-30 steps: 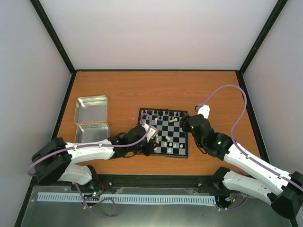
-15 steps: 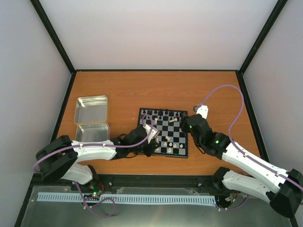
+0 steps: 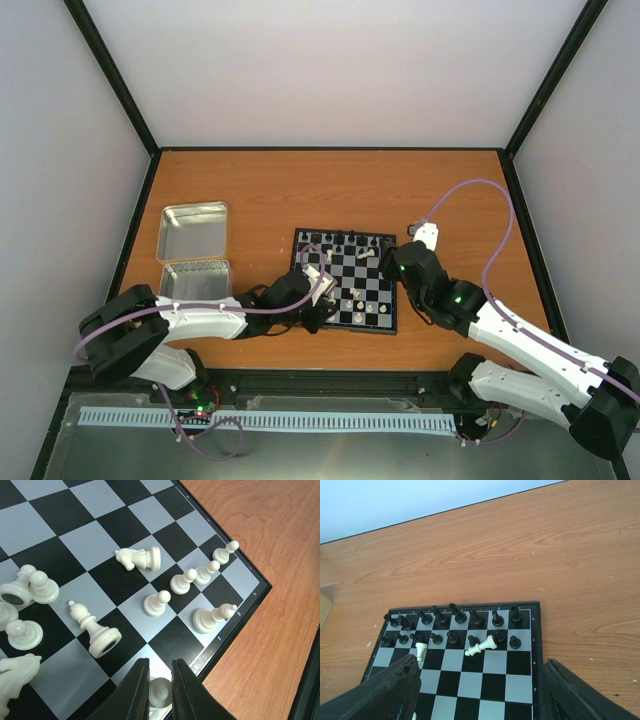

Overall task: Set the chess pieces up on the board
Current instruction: Place the chess piece on the chessboard, then pick up the chess piece from the chessboard.

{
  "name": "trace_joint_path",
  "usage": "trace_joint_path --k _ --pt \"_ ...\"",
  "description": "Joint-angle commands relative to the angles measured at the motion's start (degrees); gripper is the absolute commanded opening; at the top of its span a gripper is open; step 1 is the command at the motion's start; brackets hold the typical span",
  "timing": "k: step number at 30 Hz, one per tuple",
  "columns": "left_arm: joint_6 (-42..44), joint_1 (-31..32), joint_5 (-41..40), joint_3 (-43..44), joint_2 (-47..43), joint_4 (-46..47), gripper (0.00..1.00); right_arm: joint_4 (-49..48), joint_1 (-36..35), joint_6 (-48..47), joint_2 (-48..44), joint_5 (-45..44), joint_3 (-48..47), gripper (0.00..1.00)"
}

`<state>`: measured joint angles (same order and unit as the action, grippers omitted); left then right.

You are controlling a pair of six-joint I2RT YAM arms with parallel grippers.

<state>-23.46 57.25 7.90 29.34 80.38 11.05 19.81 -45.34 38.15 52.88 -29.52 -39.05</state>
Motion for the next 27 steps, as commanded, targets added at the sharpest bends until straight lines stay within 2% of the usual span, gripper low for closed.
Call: trace_joint_path --k 1,7,12,16,22,27 --pt "1.7 0.6 -0.4 0.7 0.7 1.9 0.13 -1.3 0.5 -0.1 0.1 -0.7 0.2 0.66" --pt "1.4 0.7 0.3 1.0 1.1 2.0 0.16 -0.9 0.4 -0.2 -0.1 -0.7 0.2 0.67" --pt "0.5 0.7 0.9 3.2 0.4 -1.0 0.28 -0.7 0.5 0.1 -0.3 0.5 -0.3 0.67" --pt "-0.1 0.7 0.0 4.9 -2.8 -4.3 0.43 -1.1 0.5 -0.2 -0.3 2.4 -1.0 0.67" --pt "-2.1 0.6 -5.1 7.6 -9.5 -8.9 0.57 -1.0 0.5 -0.3 -0.1 4.0 -1.4 0.67" --pt "-3.4 -0.6 -13.1 10.4 -15.3 -15.7 0.61 0.6 0.5 -2.3 1.5 9.0 -3.4 0.67"
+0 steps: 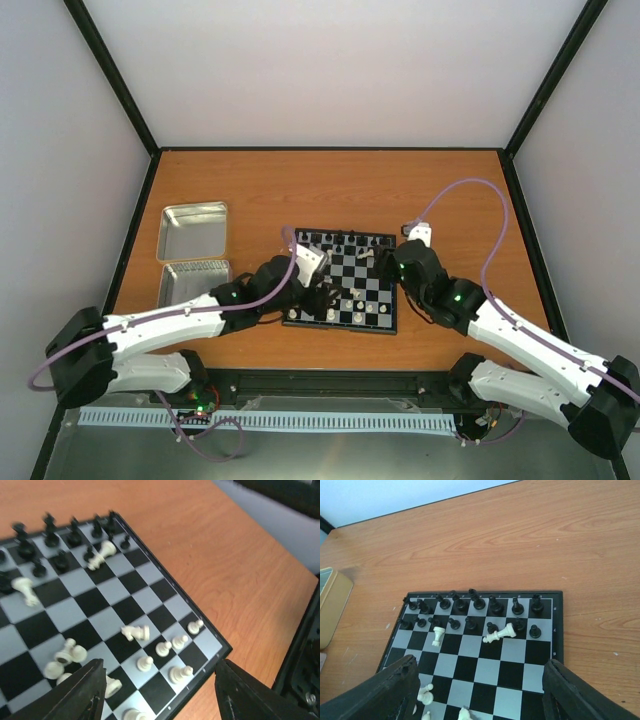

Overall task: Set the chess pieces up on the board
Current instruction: Pick up the chess piece from the chessboard.

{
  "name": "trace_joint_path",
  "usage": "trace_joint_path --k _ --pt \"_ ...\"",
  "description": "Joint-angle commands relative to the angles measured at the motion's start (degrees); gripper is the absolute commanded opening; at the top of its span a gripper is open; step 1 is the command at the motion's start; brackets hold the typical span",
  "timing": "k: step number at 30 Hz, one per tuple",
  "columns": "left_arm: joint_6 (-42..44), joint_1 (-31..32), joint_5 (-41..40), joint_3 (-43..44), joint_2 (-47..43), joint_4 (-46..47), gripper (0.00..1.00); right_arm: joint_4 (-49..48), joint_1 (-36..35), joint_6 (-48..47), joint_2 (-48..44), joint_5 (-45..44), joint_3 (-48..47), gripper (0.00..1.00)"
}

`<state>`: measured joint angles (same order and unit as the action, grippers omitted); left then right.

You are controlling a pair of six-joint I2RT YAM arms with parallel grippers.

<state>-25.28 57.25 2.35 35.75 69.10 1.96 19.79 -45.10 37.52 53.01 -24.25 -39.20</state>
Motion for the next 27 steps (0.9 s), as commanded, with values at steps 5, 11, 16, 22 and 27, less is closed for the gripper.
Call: trace_joint_path --k 5,11,16,22,27 --pt "-2.4 -7.1 -13.3 6.0 -10.2 -13.2 0.64 7.5 0.4 -4.6 10.8 14.6 -11.0 0.67" --pt "-4.6 -17.9 -9.7 3.3 -15.0 -16.6 0.65 12.3 0.2 -6.3 26.6 26.1 -18.4 0.53" --pt "-7.8 -24.1 -8.2 4.1 -17.6 -23.2 0.66 12.6 -2.1 -6.6 35.0 29.2 -21.7 0.48" --pt "-4.1 -25.9 -12.0 7.3 -22.2 -28.5 0.69 16.1 -4.6 -6.1 43.0 27.0 -26.4 0.39" --pt "-1.3 -25.9 -14.8 8.4 -24.1 -29.4 0.71 16.6 -5.3 -5.4 46.3 26.2 -28.3 0.30"
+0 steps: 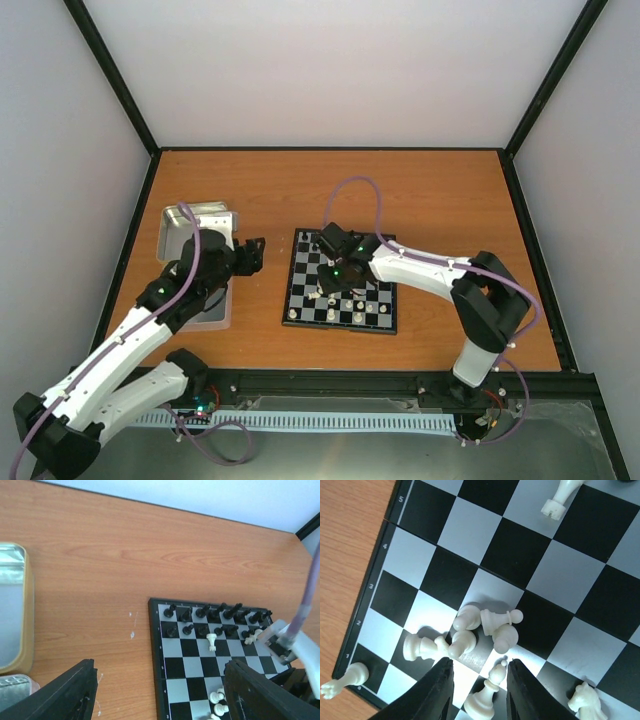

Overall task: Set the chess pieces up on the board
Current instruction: Pick up the chess piece from the chessboard.

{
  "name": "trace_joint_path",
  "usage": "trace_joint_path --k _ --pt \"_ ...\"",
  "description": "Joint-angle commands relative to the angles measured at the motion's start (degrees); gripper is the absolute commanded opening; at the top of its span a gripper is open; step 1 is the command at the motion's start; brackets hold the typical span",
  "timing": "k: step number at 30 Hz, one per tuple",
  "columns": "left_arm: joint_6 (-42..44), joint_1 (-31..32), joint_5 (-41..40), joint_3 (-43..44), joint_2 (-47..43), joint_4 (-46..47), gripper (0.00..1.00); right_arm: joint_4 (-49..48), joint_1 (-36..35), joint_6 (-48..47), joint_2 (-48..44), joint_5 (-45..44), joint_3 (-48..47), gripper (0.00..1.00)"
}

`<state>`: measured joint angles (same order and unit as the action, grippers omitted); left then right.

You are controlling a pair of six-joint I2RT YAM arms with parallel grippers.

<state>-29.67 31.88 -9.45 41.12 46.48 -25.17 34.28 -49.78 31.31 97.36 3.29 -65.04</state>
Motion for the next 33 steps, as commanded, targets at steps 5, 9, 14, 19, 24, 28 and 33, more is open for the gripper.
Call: trace_joint_path --k 5,9,14,19,24,28,33 --pt "3.3 -0.5 -2.6 1.7 -1.8 -1.3 0.71 4.0 -0.9 1.5 4.0 -5.3 -4.4 0.28" --pt "3.5 -0.5 -2.1 1.7 -1.6 -1.1 0.71 4.7 -0.9 2.0 5.7 -6.4 -5.7 0.24" --pt "3.4 -0.5 -1.9 1.5 -2.1 -1.1 0.71 5.1 -1.0 3.3 7.0 -6.5 -6.5 0.20" --pt "3.2 -0.5 -1.7 1.4 -2.0 -1.0 0.71 4.8 -1.0 3.5 7.5 -6.5 -6.4 0.16" --pt "3.4 -0.5 -1.8 1.4 -2.0 -0.9 0.71 4.8 -1.0 3.8 6.8 -7.7 -6.1 0.05" --pt "3.3 -0.5 -1.8 1.3 -1.9 -0.9 0.71 5.6 -1.0 4.1 4.2 -8.6 -5.7 0.03" --pt "3.2 -0.5 -1.7 1.2 -2.0 -0.8 0.71 8.4 -1.1 4.4 -1.2 -8.1 -3.4 0.03"
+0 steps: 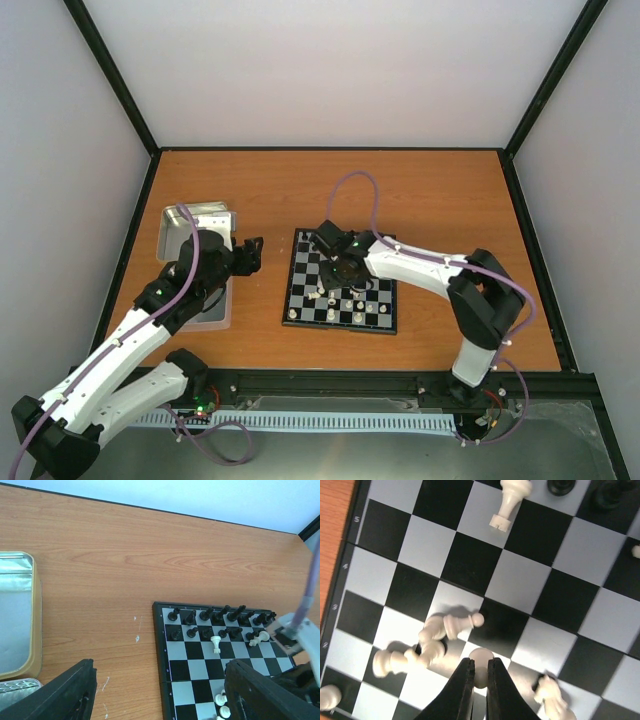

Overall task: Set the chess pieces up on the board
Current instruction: Pick up the chess piece from the chessboard, then place the chess piece on the chessboard.

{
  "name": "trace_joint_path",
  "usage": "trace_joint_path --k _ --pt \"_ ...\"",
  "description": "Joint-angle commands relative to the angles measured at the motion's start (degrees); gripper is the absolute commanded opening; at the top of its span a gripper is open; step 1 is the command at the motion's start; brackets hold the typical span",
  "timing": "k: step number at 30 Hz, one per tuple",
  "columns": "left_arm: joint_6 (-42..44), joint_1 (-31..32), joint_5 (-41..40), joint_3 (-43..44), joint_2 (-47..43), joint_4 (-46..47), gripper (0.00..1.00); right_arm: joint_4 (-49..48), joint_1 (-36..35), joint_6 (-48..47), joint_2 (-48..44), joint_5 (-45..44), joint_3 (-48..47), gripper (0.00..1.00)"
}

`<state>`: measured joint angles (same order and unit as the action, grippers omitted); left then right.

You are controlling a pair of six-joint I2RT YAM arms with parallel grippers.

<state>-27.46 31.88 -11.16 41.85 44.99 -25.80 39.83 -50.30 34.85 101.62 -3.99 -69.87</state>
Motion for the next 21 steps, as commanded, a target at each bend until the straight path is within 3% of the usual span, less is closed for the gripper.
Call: trace_joint_path --k 1,12,21 --pt "1.0 -0.5 0.1 0.5 -0.5 -0.1 0.71 3.6 -0.6 1.0 -6.7 -0.8 2.0 0.03" --pt "0.9 -0.5 0.5 0.3 -0.3 0.2 0.71 7.0 -4.3 4.3 -13.6 1.2 10.0 0.04" --pt "0.9 -0.5 0.2 0.3 -0.4 0.0 0.71 3.7 -6.4 2.5 -8.1 0.4 4.0 0.04"
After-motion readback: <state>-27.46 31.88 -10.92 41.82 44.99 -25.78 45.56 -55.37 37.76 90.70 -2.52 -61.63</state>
